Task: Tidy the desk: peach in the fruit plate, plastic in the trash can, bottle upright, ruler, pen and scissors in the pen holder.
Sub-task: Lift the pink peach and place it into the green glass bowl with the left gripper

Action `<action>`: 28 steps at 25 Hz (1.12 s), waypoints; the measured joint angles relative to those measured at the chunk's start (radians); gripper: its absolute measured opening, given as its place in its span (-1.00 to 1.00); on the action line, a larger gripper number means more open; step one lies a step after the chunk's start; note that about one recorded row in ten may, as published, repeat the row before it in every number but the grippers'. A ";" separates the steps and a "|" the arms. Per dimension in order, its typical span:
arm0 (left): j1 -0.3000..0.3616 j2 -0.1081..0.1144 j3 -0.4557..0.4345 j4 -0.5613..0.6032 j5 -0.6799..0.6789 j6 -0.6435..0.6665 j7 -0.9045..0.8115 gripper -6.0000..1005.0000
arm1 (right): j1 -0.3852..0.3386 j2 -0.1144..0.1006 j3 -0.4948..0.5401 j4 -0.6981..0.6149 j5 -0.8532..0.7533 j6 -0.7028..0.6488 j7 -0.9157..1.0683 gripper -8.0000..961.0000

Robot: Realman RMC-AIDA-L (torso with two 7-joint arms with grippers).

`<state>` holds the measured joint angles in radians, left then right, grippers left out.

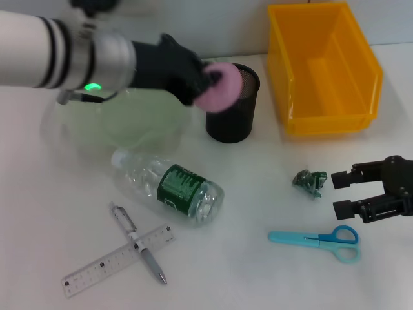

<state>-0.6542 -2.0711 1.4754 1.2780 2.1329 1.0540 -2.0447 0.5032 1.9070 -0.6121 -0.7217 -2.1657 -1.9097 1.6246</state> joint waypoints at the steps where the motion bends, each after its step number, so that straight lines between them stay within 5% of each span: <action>1: 0.000 0.000 0.000 0.000 0.000 0.000 0.000 -0.66 | 0.001 0.000 0.000 0.000 0.000 0.000 -0.002 0.70; 8: 0.069 0.000 -0.119 -0.099 -0.138 -0.169 -0.017 -0.80 | 0.007 0.001 0.000 -0.001 -0.001 -0.001 -0.011 0.70; 20: -0.003 0.004 -0.123 -0.444 -0.135 -0.370 -0.023 -0.81 | 0.015 0.001 -0.001 -0.001 -0.002 0.003 -0.013 0.70; 28: -0.018 0.005 -0.181 -0.494 -0.139 -0.375 -0.023 -0.72 | 0.016 0.003 -0.002 -0.001 -0.002 0.003 -0.013 0.70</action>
<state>-0.6718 -2.0662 1.2941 0.7841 1.9940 0.6792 -2.0678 0.5193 1.9098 -0.6136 -0.7224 -2.1676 -1.9069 1.6121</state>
